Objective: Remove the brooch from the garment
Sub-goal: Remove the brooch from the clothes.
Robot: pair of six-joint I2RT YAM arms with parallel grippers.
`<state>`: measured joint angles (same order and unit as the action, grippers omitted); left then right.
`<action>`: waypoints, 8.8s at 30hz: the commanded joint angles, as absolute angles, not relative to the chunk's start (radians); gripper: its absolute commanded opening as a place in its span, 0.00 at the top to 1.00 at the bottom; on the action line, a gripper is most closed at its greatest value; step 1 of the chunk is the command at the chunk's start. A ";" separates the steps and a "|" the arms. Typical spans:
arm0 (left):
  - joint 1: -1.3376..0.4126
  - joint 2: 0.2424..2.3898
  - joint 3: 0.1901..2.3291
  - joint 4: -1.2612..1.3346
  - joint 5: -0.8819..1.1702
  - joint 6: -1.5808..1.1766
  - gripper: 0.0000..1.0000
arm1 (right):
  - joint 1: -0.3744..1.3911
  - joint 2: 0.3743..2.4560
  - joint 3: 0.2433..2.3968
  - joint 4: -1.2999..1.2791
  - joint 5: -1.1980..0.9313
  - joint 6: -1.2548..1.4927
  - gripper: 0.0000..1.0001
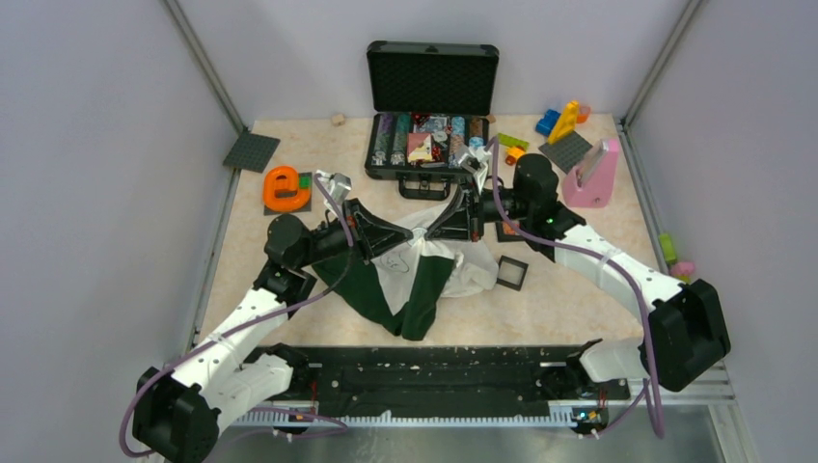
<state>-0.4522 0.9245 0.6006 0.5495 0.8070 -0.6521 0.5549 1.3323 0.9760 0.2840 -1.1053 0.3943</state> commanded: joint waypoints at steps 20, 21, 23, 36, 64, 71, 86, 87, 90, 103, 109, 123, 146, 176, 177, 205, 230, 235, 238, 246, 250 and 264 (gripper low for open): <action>-0.455 0.912 0.612 0.492 0.822 -0.578 0.94 | 0.571 1.344 1.060 0.215 -1.142 0.387 1.00; -0.456 0.913 0.613 0.491 0.823 -0.577 0.99 | 0.571 1.344 1.059 0.215 -1.145 0.387 1.00; -0.456 0.916 0.614 0.491 0.829 -0.578 1.00 | 0.571 1.342 1.060 0.216 -1.142 0.387 1.00; -0.456 0.865 0.522 0.668 0.753 -0.689 1.00 | 0.593 1.240 0.881 0.502 -1.025 0.496 0.62; -0.456 0.860 0.520 0.716 0.786 -0.715 1.00 | 0.634 1.310 0.838 0.651 -0.978 0.535 0.73; -0.456 0.857 0.522 0.705 0.779 -0.704 1.00 | 0.639 1.311 0.837 0.624 -0.989 0.516 0.67; -0.456 0.854 0.529 0.705 0.791 -0.701 1.00 | 0.639 1.333 0.796 0.674 -0.999 0.524 0.63; -0.456 0.854 0.528 0.703 0.790 -0.700 1.00 | 0.640 1.337 0.797 0.687 -1.005 0.534 0.66; -0.455 0.854 0.528 0.702 0.791 -0.698 1.00 | 0.640 1.345 0.799 0.718 -1.009 0.556 0.71; -0.456 0.854 0.520 0.707 0.801 -0.690 1.00 | 0.640 1.345 0.795 0.791 -1.006 0.623 0.95; -0.457 0.856 0.515 0.712 0.820 -0.680 1.00 | 0.640 1.356 0.814 0.757 -0.996 0.642 1.00; -0.501 0.842 0.521 0.633 0.800 -0.561 1.00 | 0.640 1.402 0.867 0.621 -0.897 0.690 1.00; -0.601 0.789 0.501 0.501 0.728 -0.323 1.00 | 0.634 1.438 0.871 0.668 -0.846 0.785 1.00; -0.592 0.718 0.467 0.521 0.422 -0.499 1.00 | 0.632 1.386 0.726 1.123 -0.915 0.901 0.48; -0.592 0.718 0.465 0.529 0.419 -0.509 1.00 | 0.632 1.384 0.720 1.131 -0.918 0.901 0.48; -0.583 0.751 0.411 0.732 0.492 -0.645 1.00 | 0.636 1.433 0.664 1.201 -0.938 0.857 0.64; -0.581 0.746 0.420 0.720 0.510 -0.632 1.00 | 0.637 1.464 0.667 1.279 -0.933 0.923 0.60; -0.581 0.746 0.419 0.717 0.517 -0.629 1.00 | 0.637 1.466 0.669 1.272 -0.919 0.931 0.65; -0.581 0.744 0.416 0.718 0.517 -0.627 1.00 | 0.637 1.469 0.677 1.257 -0.909 0.944 0.66; -0.581 0.732 0.413 0.714 0.517 -0.619 1.00 | 0.636 1.482 0.683 1.253 -0.903 0.968 0.85; -0.580 0.730 0.414 0.713 0.519 -0.618 1.00 | 0.637 1.486 0.682 1.271 -0.911 0.978 0.97; -0.582 0.797 0.446 0.721 0.627 -0.589 1.00 | 0.646 1.483 0.736 1.098 -0.920 0.907 0.98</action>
<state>-0.5686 0.7681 0.4042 0.6468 0.5175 -0.6098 0.6312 1.4750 0.6746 1.1606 -0.9524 0.9527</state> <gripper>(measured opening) 0.010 0.044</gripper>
